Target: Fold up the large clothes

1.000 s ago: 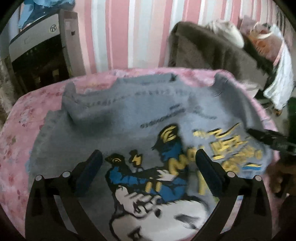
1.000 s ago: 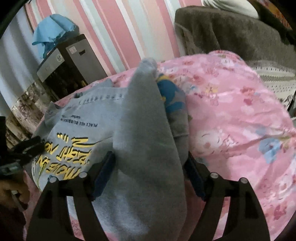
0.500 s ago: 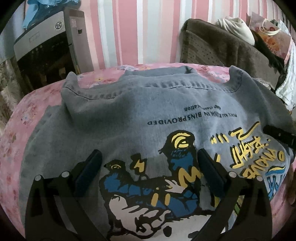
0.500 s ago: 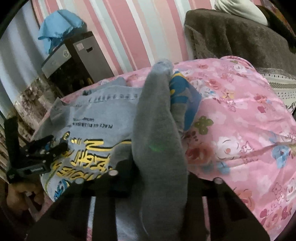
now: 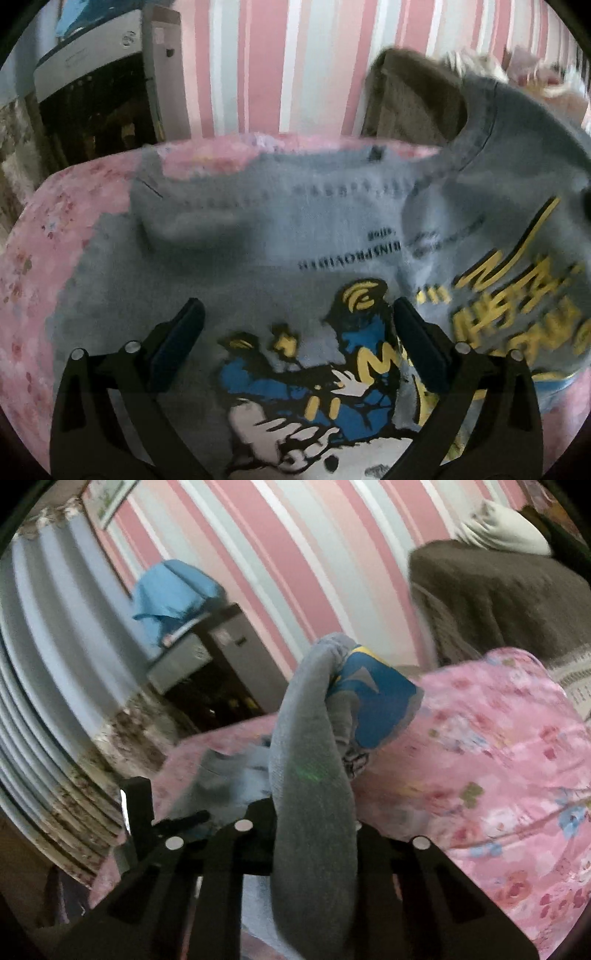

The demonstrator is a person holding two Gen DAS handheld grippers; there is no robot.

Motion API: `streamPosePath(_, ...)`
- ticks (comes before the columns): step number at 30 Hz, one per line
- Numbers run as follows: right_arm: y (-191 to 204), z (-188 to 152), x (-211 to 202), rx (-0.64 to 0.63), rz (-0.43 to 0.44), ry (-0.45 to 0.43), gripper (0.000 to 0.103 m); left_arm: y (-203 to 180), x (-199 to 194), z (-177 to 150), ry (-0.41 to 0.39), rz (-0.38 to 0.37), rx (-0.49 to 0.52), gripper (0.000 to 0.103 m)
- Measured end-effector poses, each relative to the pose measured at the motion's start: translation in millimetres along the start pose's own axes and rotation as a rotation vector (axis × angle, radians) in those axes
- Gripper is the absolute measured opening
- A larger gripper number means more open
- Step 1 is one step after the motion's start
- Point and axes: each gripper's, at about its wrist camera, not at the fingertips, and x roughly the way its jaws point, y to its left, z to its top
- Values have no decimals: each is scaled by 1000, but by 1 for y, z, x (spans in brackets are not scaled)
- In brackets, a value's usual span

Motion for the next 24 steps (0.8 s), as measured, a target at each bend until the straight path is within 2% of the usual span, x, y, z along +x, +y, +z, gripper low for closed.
streamPosePath(3, 29, 4, 3, -13, 51, -13, 14, 23, -34, 15, -76, 7, -18, 100)
streamPosePath(7, 70, 2, 18, -44, 89, -15, 14, 68, -66, 27, -135, 16, -88, 100)
streamPosePath(11, 114, -16, 56, -84, 107, 27, 14, 117, -92, 27, -175, 48, -169, 100)
streamPosePath(13, 131, -34, 88, -109, 79, 77, 14, 140, -98, 21, -176, 68, -198, 100)
streamPosePath(17, 147, -72, 139, -152, -38, 171, 15, 172, -95, -2, -142, 103, -236, 100)
streamPosePath(19, 155, -91, 157, -210, -91, 189, 18, 181, -89, -11, -121, 109, -252, 100)
streamPosePath(22, 164, -99, 159, -290, -131, 161, 25, 194, -82, -29, -89, 104, -270, 100)
streamPosePath(24, 166, -96, 156, -294, -110, 160, 41, 194, -78, -34, -77, 100, -273, 100)
